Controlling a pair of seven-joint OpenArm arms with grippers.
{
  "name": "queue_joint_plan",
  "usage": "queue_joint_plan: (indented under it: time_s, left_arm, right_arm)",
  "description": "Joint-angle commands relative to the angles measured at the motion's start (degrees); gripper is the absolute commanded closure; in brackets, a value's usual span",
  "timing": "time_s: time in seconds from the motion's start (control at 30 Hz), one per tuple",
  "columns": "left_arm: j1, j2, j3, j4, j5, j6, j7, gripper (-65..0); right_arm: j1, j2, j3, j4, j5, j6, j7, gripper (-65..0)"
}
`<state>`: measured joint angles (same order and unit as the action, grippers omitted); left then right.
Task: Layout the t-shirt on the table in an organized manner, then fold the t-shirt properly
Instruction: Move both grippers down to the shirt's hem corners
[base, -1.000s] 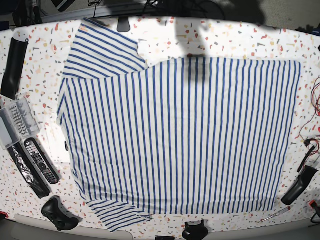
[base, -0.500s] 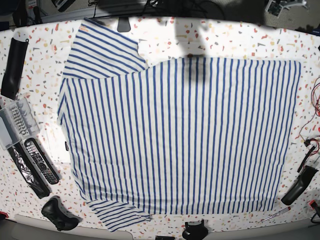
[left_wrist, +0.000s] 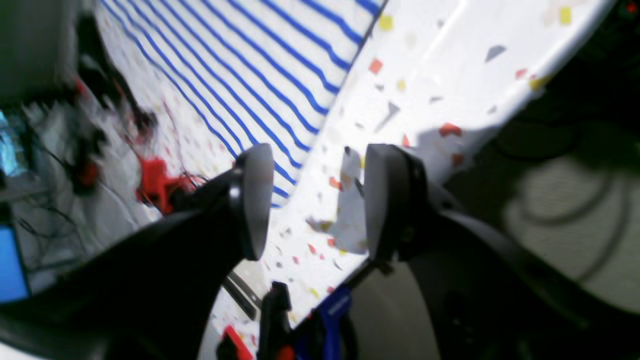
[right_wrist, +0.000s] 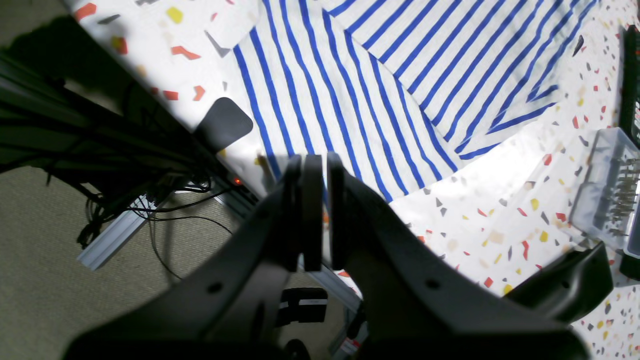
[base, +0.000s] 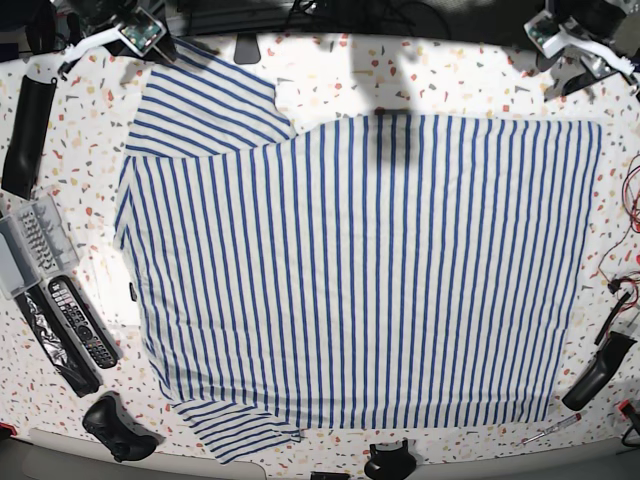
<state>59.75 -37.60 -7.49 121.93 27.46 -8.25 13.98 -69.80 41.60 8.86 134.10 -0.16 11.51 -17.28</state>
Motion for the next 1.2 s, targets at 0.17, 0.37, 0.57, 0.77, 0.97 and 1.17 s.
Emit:
queue_joint_plan:
  time_s: [0.17, 0.37, 0.57, 0.77, 0.97, 1.17]
  left_arm:
    - [-6.4, -0.6, -0.3, -6.3, 1.0, -3.8, -0.6, -26.9]
    - [-12.6, -1.6, -0.3, -15.5, 1.0, -4.0, -3.2, -26.9]
    - [-15.8, -2.4, -0.2, -19.1, 0.4, -4.0, -4.9, -26.9]
    - [-20.4, -2.4, 3.6, -22.0, 0.6, -3.8, -4.8, -26.9]
    - [-25.9, -2.5, 9.0, -26.2, 3.1, -0.8, -1.8, -26.6]
    - [-28.5, -3.5, 10.3, -32.8, 3.1, -0.8, -2.1, -26.6]
  right_arm:
    - [-0.7, 0.0, 0.4, 0.9, 0.1, -0.3, -1.5, -1.7]
    - [-0.6, -0.1, 0.4, 0.9, 0.1, -0.3, -1.6, -1.7]
    - [-0.4, -0.2, 0.4, 0.9, 0.0, -0.3, -1.6, -1.7]
    - [-0.3, -0.2, 0.4, 0.9, -2.3, -0.3, -1.6, -1.7]
    - [-0.3, -0.2, 0.4, 0.9, -2.9, -0.3, -2.6, -1.7]
    - [-0.3, -0.2, 0.4, 0.9, -2.9, -0.3, -2.7, -1.7]
